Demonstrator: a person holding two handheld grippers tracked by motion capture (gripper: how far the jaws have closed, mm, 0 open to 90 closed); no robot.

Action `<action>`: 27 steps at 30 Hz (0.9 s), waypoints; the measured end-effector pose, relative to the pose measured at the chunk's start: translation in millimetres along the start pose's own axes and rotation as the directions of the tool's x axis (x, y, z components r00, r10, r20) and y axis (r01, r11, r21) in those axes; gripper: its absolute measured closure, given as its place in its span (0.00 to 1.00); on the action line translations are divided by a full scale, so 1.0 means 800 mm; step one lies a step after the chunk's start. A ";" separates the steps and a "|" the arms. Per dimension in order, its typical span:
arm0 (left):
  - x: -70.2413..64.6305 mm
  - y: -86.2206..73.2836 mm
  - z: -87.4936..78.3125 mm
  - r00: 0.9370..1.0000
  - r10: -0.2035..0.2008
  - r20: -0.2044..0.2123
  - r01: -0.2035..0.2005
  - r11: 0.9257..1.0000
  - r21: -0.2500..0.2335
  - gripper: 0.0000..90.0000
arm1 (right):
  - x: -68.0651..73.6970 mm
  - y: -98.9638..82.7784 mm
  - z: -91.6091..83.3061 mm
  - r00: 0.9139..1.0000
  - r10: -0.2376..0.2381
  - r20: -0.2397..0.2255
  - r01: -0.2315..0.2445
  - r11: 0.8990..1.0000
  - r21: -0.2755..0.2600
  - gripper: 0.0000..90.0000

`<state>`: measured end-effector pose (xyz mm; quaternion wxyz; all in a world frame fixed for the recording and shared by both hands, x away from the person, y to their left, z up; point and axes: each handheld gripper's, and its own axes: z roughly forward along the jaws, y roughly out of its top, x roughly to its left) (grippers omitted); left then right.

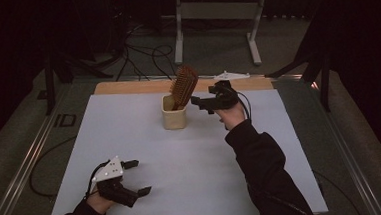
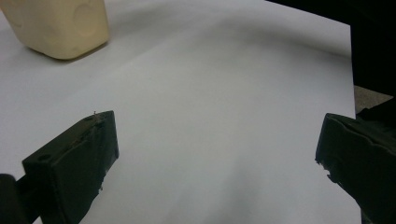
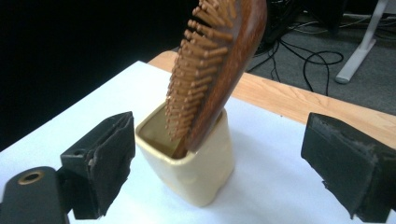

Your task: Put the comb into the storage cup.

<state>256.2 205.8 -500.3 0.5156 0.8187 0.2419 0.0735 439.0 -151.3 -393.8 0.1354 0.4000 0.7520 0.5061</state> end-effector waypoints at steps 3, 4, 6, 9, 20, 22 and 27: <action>0.000 0.000 0.000 1.000 0.002 -0.001 -0.002 1.000 0.000 0.00 | 0.000 -0.005 -0.003 1.000 -0.004 -0.005 0.004 1.000 0.003 0.11; 0.000 0.000 0.000 1.000 0.002 -0.001 -0.002 1.000 -0.001 0.00 | 0.000 -0.009 -0.006 1.000 -0.003 -0.009 0.003 1.000 0.003 0.11; 0.000 0.000 0.000 1.000 0.003 -0.001 -0.003 1.000 0.001 0.00 | 0.000 -0.014 -0.009 1.000 -0.007 -0.018 0.007 1.000 0.006 0.11; 0.000 0.000 0.000 1.000 0.002 0.000 -0.002 1.000 0.001 0.00 | 0.000 -0.019 -0.013 1.000 -0.006 -0.023 0.006 1.000 0.005 0.11; -0.001 0.000 0.000 1.000 0.005 -0.001 -0.005 1.000 0.002 0.00 | 0.004 -0.055 -0.036 0.998 -0.030 -0.047 0.031 0.999 0.009 0.11; 0.000 0.000 0.000 1.000 0.003 -0.002 -0.003 1.000 0.004 0.00 | 0.005 -0.064 -0.039 0.998 -0.033 -0.048 0.034 0.999 0.018 0.11; 0.000 0.000 0.000 1.000 0.003 -0.002 -0.003 1.000 0.003 0.00 | 0.006 -0.084 -0.047 0.997 -0.038 -0.066 0.040 0.999 0.021 0.11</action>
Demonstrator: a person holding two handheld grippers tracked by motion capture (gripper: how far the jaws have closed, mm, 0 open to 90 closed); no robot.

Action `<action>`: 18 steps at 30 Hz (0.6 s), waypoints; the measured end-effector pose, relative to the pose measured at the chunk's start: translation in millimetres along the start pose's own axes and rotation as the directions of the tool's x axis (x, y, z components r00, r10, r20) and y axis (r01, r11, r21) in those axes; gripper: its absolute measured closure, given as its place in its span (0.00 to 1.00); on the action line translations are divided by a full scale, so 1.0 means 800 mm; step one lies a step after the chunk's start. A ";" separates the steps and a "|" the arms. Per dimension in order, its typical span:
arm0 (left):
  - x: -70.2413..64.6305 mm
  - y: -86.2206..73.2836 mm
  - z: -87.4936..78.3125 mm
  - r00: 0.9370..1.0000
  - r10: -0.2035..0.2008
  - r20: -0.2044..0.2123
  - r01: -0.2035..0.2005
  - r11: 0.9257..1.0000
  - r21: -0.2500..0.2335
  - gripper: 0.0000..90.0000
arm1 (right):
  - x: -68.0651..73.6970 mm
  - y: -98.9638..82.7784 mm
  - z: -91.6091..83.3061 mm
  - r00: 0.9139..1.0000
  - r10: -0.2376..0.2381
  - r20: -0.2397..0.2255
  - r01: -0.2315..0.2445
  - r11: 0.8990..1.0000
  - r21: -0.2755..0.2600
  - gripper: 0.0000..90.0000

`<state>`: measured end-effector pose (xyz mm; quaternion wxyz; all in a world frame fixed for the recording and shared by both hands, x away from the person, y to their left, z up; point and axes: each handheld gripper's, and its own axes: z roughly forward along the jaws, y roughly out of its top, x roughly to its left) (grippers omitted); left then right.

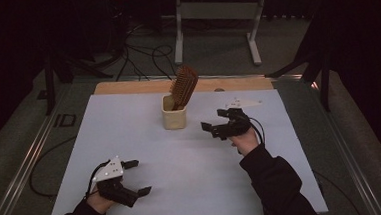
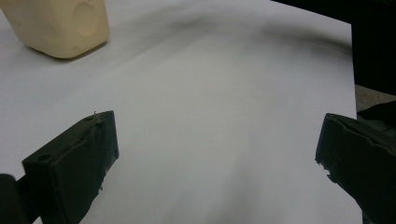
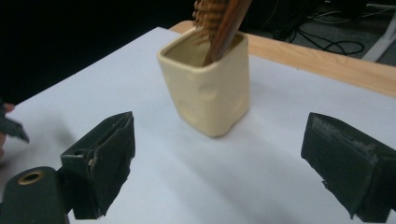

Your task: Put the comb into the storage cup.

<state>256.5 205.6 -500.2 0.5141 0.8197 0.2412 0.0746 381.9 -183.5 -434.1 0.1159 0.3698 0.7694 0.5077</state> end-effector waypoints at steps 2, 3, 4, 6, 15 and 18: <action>0.000 0.000 0.000 1.000 0.001 0.000 -0.001 1.000 0.001 0.00 | 0.001 -0.007 -0.004 1.000 -0.007 -0.006 0.007 1.000 -0.002 0.11; 0.000 0.000 0.000 1.000 0.002 0.000 -0.002 1.000 0.000 0.00 | 0.002 -0.012 -0.006 1.000 -0.005 -0.011 0.005 1.000 -0.003 0.11; 0.000 0.000 0.000 1.000 0.000 0.000 0.000 1.000 0.000 0.00 | 0.002 -0.014 -0.008 1.000 -0.003 -0.015 0.002 1.000 -0.006 0.11; 0.000 0.000 0.001 1.000 0.000 -0.001 0.000 1.000 0.002 0.00 | 0.003 -0.019 -0.010 1.000 -0.005 -0.021 0.005 1.000 -0.008 0.11; -0.001 0.000 0.001 1.000 0.004 -0.001 -0.004 1.000 0.002 0.00 | 0.009 -0.055 -0.026 0.998 -0.033 -0.044 0.033 0.999 -0.006 0.11; -0.001 0.001 0.000 1.000 0.003 -0.001 -0.003 1.000 0.002 0.00 | 0.010 -0.062 -0.029 0.998 -0.038 -0.051 0.038 0.999 -0.005 0.11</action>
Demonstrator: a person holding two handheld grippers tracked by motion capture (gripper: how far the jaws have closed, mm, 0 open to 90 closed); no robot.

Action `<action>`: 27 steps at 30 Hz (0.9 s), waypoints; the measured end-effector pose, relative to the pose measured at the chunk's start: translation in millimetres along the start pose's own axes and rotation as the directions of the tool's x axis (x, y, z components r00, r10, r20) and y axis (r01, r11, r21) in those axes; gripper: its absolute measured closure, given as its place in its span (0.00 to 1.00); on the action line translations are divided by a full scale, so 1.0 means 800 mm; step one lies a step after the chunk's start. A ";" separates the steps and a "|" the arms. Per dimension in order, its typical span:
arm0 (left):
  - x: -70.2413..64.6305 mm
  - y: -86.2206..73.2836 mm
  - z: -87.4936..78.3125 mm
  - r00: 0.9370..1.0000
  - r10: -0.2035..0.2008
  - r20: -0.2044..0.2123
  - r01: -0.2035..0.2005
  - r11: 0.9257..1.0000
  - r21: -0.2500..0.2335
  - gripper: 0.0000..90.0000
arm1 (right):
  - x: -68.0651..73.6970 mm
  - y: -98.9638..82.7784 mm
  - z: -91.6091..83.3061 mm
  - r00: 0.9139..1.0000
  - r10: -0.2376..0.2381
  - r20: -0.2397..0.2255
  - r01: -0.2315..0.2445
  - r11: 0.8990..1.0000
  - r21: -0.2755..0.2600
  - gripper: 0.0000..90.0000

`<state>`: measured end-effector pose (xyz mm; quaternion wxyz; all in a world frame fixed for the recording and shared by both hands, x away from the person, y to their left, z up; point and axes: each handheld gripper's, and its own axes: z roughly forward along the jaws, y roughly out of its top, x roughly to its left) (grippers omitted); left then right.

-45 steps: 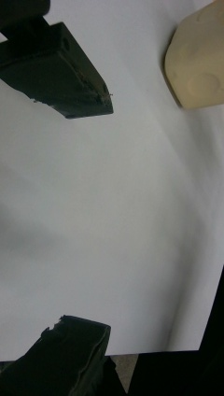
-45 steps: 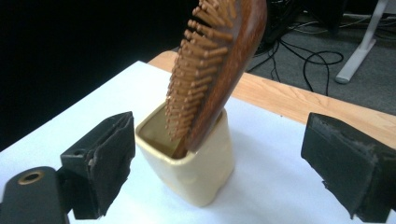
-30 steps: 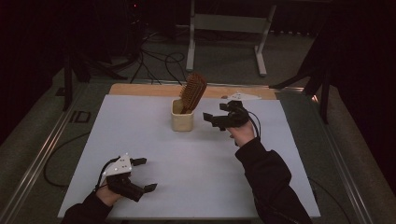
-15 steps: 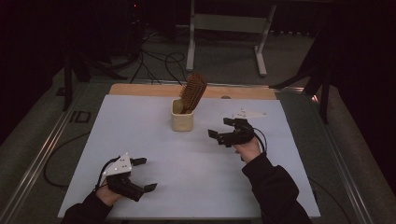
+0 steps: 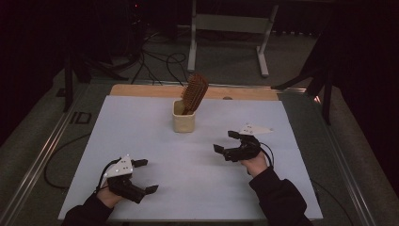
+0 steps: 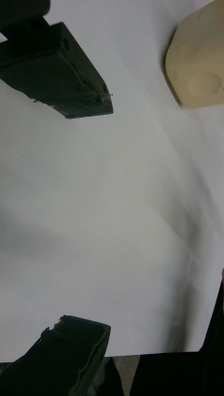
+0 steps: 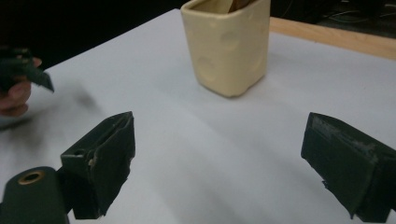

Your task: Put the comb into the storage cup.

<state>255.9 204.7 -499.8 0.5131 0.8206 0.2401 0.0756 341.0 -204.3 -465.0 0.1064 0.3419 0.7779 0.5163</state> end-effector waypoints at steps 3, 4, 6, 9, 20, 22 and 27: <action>0.000 0.000 0.000 1.000 0.000 0.000 0.000 1.000 0.000 0.00 | 0.004 -0.014 -0.007 1.000 -0.014 -0.003 0.014 1.000 -0.002 0.11; 0.001 0.000 0.000 1.000 0.001 0.000 -0.001 1.000 0.001 0.00 | 0.006 -0.017 -0.010 1.000 -0.018 -0.001 0.018 1.000 -0.003 0.11; 0.000 0.000 0.001 1.000 0.000 0.000 0.000 1.000 0.002 0.00 | 0.009 -0.024 -0.015 1.000 -0.028 0.000 0.028 1.000 -0.003 0.11; 0.000 0.000 0.000 1.000 0.000 -0.001 0.000 1.000 0.001 0.00 | 0.011 -0.032 -0.024 1.000 -0.030 0.009 0.030 0.999 -0.011 0.11; 0.001 0.000 0.000 1.000 0.002 -0.003 -0.002 1.000 0.002 0.00 | 0.015 -0.062 -0.059 0.997 -0.044 0.069 0.045 0.999 -0.023 0.11; 0.000 0.000 0.000 1.000 0.002 -0.002 -0.002 1.000 0.003 0.00 | 0.015 -0.066 -0.064 0.995 -0.050 0.088 0.051 0.998 -0.020 0.11; 0.000 0.000 0.000 1.000 0.002 -0.002 -0.002 1.000 0.001 0.00 | 0.013 -0.078 -0.080 0.996 -0.042 0.082 0.044 0.998 -0.032 0.11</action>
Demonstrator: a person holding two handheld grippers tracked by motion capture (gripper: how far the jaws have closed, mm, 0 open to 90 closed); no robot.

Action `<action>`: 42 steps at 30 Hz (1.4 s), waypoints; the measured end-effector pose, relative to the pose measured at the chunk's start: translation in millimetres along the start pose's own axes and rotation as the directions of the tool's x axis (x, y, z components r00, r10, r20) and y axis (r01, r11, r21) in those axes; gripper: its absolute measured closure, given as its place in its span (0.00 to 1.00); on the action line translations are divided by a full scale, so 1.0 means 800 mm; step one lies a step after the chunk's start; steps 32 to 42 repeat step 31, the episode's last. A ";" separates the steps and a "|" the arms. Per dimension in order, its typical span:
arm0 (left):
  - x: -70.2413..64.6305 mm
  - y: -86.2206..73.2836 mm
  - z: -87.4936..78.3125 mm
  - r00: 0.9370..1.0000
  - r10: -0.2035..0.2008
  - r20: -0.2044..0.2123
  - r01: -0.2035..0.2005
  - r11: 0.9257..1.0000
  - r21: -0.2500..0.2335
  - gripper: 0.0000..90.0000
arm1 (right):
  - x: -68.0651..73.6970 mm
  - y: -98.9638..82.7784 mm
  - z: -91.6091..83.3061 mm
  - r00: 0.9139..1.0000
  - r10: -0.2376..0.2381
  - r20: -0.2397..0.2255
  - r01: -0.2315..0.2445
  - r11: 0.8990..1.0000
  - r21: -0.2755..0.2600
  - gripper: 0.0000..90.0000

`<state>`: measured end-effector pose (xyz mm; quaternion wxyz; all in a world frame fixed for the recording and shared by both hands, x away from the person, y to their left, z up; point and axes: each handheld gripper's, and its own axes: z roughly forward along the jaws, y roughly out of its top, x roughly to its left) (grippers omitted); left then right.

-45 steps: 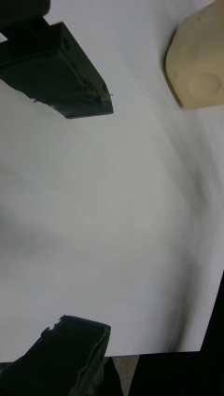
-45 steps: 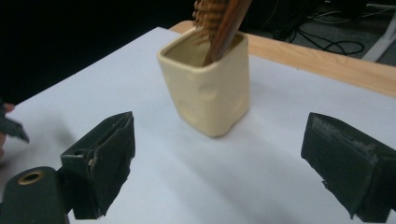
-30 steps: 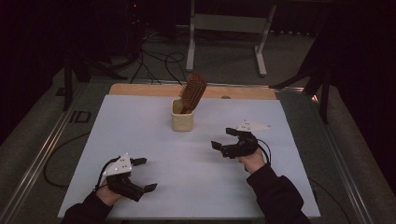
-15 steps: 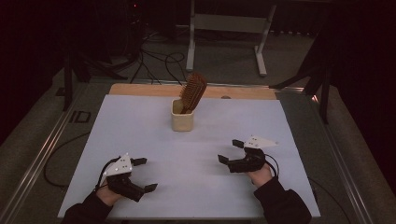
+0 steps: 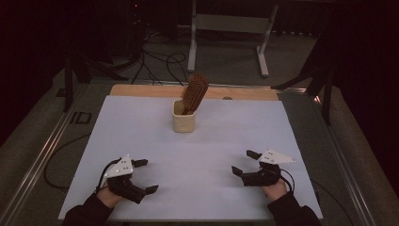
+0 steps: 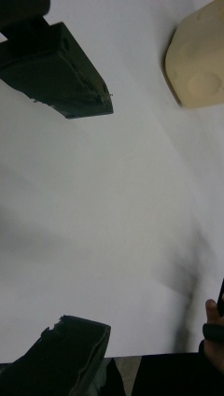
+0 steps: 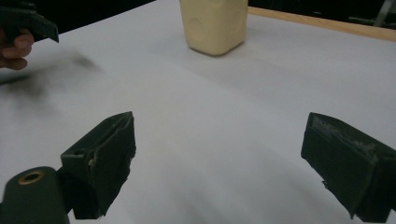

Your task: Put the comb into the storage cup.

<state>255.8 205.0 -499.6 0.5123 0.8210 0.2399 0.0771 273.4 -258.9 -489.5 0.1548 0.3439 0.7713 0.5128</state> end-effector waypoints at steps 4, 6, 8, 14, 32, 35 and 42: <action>0.000 0.000 0.000 1.000 0.000 -0.001 0.000 1.000 -0.001 0.00 | 0.000 -0.007 -0.011 0.999 -0.003 0.034 0.003 1.000 0.003 0.11; 0.000 0.000 0.000 1.000 0.001 0.000 -0.001 1.000 -0.001 0.00 | 0.000 -0.012 -0.017 0.998 -0.011 0.059 0.010 1.000 0.011 0.11; 0.000 0.000 0.000 1.000 -0.001 0.000 0.001 1.000 0.000 0.00 | 0.000 -0.017 -0.021 0.997 -0.004 0.071 0.003 1.000 0.017 0.11; 0.000 -0.001 0.000 1.000 0.001 0.001 -0.001 1.000 0.002 0.00 | 0.000 -0.025 -0.026 0.997 0.011 0.082 -0.013 1.000 0.024 0.11; -0.001 -0.002 0.002 1.000 0.007 0.002 -0.007 1.000 0.012 0.00 | -0.001 -0.038 -0.032 0.993 0.026 0.118 -0.031 0.999 0.042 0.11; -0.001 -0.002 0.002 1.000 0.007 0.002 -0.007 1.000 0.012 0.00 | -0.001 -0.038 -0.032 0.993 0.026 0.118 -0.031 0.999 0.042 0.11; -0.001 -0.002 0.002 1.000 0.007 0.002 -0.007 1.000 0.012 0.00 | -0.001 -0.038 -0.032 0.993 0.026 0.118 -0.031 0.999 0.042 0.11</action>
